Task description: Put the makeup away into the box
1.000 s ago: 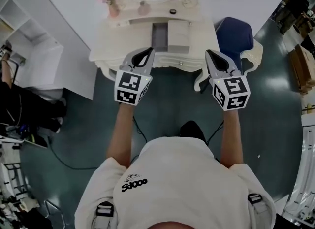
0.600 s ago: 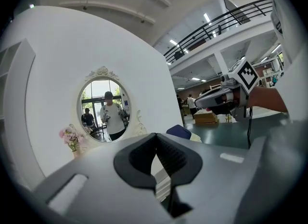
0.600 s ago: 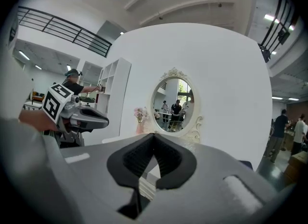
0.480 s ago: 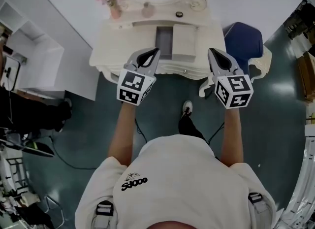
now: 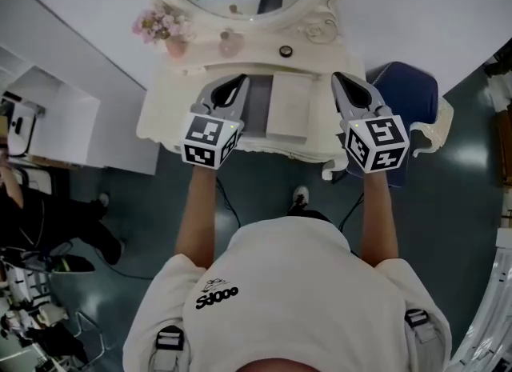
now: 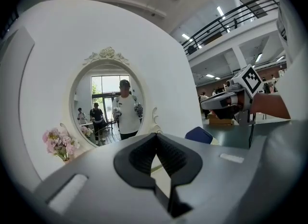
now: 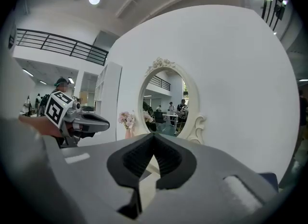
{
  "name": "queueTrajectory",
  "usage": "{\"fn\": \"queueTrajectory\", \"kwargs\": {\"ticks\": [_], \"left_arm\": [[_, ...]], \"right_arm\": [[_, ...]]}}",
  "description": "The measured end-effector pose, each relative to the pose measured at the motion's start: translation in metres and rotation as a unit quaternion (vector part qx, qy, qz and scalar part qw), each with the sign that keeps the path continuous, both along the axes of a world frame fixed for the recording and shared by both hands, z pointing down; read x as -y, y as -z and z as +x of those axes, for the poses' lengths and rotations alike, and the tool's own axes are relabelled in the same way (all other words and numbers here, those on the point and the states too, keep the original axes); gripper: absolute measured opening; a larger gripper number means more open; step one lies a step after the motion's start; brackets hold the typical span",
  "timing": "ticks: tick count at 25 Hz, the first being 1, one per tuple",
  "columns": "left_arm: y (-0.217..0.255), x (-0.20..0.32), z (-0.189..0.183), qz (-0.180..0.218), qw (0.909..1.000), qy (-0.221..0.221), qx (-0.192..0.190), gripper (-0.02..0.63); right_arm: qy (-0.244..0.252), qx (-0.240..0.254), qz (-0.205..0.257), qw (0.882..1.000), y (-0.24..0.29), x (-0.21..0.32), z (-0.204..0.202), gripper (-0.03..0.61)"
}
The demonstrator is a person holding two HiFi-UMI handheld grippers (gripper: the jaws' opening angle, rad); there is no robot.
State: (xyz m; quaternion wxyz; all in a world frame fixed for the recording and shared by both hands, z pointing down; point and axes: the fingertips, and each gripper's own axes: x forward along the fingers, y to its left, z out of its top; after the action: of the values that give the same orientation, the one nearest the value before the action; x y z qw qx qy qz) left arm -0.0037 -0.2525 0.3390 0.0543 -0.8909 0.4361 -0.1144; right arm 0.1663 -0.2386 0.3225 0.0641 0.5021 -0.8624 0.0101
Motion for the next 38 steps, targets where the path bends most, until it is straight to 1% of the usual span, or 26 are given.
{"fn": "queueTrajectory", "kwargs": {"ticks": [5, 9, 11, 14, 18, 20, 24, 27, 34, 38], "left_arm": [[-0.002, 0.054, 0.012, -0.007, 0.9998, 0.018, 0.002, 0.017], [-0.006, 0.088, 0.015, -0.010, 0.9997, 0.024, 0.001, 0.017], [-0.010, 0.102, 0.013, -0.013, 0.9997, 0.023, 0.003, 0.017], [-0.021, 0.122, 0.005, -0.021, 0.9996, 0.016, 0.011, 0.017], [-0.037, 0.146, -0.011, -0.036, 0.9991, -0.005, 0.019, 0.017], [-0.045, 0.160, -0.024, -0.047, 0.9987, -0.010, 0.018, 0.017], [-0.061, 0.185, -0.041, -0.064, 0.9977, -0.019, 0.015, 0.017], [-0.078, 0.198, -0.049, -0.085, 0.9961, -0.022, 0.011, 0.017], [-0.118, 0.213, -0.055, -0.123, 0.9920, -0.021, 0.019, 0.017], [-0.140, 0.212, -0.056, -0.146, 0.9888, -0.019, 0.023, 0.017]], "right_arm": [[0.032, -0.011, -0.012, 0.999, -0.006, 0.058, 0.000, 0.001], [0.044, -0.033, -0.014, 0.998, -0.014, 0.094, -0.001, 0.002], [0.045, -0.047, -0.023, 0.998, -0.023, 0.110, -0.004, 0.002], [0.042, -0.054, -0.048, 0.997, -0.045, 0.130, -0.012, 0.002], [0.022, -0.059, -0.075, 0.995, -0.070, 0.157, -0.023, 0.005], [0.013, -0.063, -0.086, 0.994, -0.081, 0.168, -0.030, 0.051], [0.000, -0.079, -0.115, 0.990, -0.111, 0.191, -0.039, 0.108], [-0.002, -0.097, -0.142, 0.985, -0.137, 0.210, -0.045, 0.149], [0.012, -0.102, -0.193, 0.976, -0.195, 0.242, -0.062, 0.196], [0.021, -0.082, -0.227, 0.970, -0.229, 0.260, -0.070, 0.210]]}}
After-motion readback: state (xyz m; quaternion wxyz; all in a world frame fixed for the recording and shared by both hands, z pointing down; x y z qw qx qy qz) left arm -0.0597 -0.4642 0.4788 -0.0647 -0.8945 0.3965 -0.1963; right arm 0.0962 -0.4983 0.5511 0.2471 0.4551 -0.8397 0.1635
